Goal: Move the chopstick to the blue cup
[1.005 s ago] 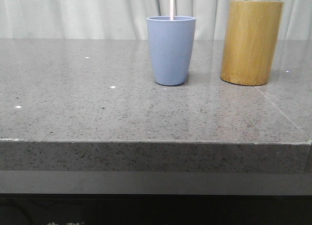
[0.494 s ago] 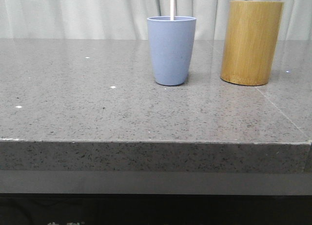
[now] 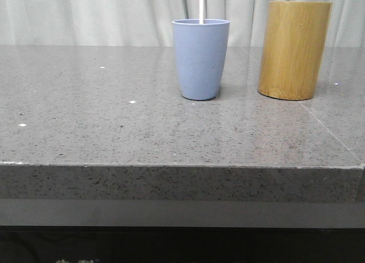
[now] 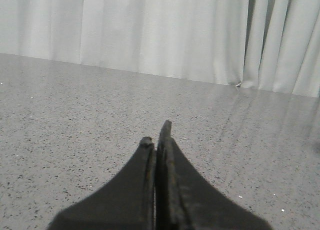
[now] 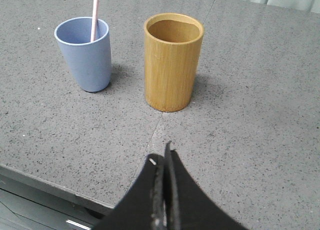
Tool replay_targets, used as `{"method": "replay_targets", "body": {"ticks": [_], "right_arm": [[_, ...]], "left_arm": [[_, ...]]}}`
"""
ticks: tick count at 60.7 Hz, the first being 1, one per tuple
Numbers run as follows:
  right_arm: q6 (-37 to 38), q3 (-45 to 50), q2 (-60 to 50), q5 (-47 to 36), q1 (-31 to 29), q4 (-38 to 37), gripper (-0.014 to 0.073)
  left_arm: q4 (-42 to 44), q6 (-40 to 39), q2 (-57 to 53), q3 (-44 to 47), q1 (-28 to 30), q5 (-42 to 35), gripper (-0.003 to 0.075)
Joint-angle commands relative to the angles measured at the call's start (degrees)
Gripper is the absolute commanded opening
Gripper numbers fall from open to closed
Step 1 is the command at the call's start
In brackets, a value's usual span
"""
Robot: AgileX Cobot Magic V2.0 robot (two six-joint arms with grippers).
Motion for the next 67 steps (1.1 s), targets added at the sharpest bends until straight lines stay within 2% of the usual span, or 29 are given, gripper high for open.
{"method": "replay_targets", "body": {"ticks": [1,32,40,47,53,67], "right_arm": [[-0.44,-1.46,0.39,-3.89,-0.36,0.33,-0.0118],[-0.44,-0.77,-0.04,-4.82,-0.36,-0.07,-0.0118],[-0.44,6.24,-3.59,-15.39,-3.38,-1.27,-0.0118],[-0.44,18.52,-10.87,-28.44,-7.01,0.44,-0.0118],[-0.44,28.36,-17.18,-37.76,-7.54,0.67,-0.0118],[-0.44,43.59,-24.31,-49.11,-7.96,2.00,-0.0118]], "left_arm": [[-0.44,-0.07,-1.36,0.72,-0.15,-4.28,-0.0019],[-0.44,-0.07,-1.36,0.72,-0.15,-4.28,-0.0019],[-0.44,-0.07,-1.32,0.72,-0.15,-4.28,-0.0019],[-0.44,-0.07,-1.32,0.72,-0.15,-4.28,-0.0019],[-0.44,-0.07,-1.32,0.72,-0.15,-4.28,-0.0019],[-0.44,-0.07,-1.32,0.72,-0.15,-4.28,-0.0019]]}}
